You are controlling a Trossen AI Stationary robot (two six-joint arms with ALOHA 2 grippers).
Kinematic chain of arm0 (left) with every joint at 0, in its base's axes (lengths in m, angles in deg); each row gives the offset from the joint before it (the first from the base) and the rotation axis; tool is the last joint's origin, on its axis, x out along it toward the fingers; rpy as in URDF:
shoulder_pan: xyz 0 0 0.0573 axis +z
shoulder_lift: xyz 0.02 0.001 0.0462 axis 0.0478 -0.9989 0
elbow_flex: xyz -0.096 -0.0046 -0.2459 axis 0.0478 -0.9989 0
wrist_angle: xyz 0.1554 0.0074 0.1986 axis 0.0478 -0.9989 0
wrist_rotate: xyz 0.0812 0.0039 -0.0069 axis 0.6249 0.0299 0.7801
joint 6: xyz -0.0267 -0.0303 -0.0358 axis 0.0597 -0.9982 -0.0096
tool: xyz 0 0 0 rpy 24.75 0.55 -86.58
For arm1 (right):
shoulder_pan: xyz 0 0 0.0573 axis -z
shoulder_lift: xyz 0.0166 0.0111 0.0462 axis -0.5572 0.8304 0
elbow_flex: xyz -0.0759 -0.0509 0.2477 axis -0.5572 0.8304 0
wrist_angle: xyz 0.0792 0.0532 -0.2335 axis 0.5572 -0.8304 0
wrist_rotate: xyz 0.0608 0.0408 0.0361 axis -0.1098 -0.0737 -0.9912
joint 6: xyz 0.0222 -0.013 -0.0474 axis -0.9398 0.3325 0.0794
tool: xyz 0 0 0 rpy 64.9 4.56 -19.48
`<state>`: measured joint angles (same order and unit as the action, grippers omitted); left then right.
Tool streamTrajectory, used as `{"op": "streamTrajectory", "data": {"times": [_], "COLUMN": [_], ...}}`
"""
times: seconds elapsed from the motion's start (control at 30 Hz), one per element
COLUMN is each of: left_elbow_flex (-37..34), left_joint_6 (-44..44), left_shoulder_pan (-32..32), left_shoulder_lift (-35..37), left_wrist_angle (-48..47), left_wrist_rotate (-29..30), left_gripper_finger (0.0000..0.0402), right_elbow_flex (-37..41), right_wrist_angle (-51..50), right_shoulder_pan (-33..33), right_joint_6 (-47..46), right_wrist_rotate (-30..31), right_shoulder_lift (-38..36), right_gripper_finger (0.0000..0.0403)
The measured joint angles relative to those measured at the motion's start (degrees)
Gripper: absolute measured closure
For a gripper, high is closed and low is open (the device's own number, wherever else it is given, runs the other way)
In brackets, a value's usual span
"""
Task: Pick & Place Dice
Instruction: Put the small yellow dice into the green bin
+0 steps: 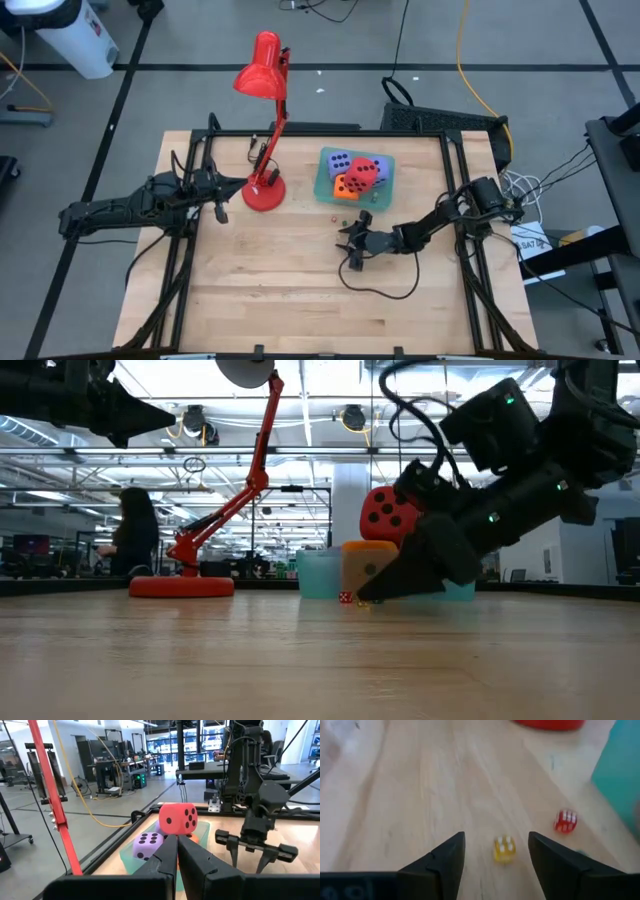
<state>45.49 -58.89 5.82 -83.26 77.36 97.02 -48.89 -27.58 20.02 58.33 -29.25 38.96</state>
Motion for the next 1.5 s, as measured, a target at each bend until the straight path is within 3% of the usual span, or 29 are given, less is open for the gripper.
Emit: {"op": "streamTrajectory", "data": {"times": [0.67,0.97,1.03,1.13,1.23,1.5], "left_elbow_flex": [0.0,0.0,0.0,0.0,0.0,0.0], "left_joint_6": [-0.6,-0.8,-0.9,-0.9,-1.1,-0.6], "left_shoulder_pan": [0.0,0.0,0.0,0.0,0.0,0.0], "left_shoulder_lift": [0.0,0.0,0.0,0.0,0.0,0.0], "left_wrist_angle": [0.0,0.0,0.0,-0.2,-0.7,-0.8], "left_wrist_rotate": [-0.3,-0.3,-0.4,-0.4,-0.4,-0.4], "left_gripper_finger": [0.0376,0.0376,0.0376,0.0376,0.0376,0.0376], "right_elbow_flex": [0.0,0.1,0.1,0.1,0.1,0.0], "right_wrist_angle": [0.2,1.5,2.9,3.0,-3.1,-30.5], "right_shoulder_pan": [2.3,2.8,2.6,2.2,1.4,-0.9], "right_joint_6": [-1.9,-5.0,-4.3,-2.4,0.6,6.1], "right_wrist_rotate": [-1.8,-1.3,-1.4,-1.4,0.3,18.1], "right_shoulder_lift": [1.8,1.8,0.9,-2.8,-10.0,-35.2], "right_gripper_finger": [0.0264,0.0364,0.0365,0.0365,0.036,0.0361]}}
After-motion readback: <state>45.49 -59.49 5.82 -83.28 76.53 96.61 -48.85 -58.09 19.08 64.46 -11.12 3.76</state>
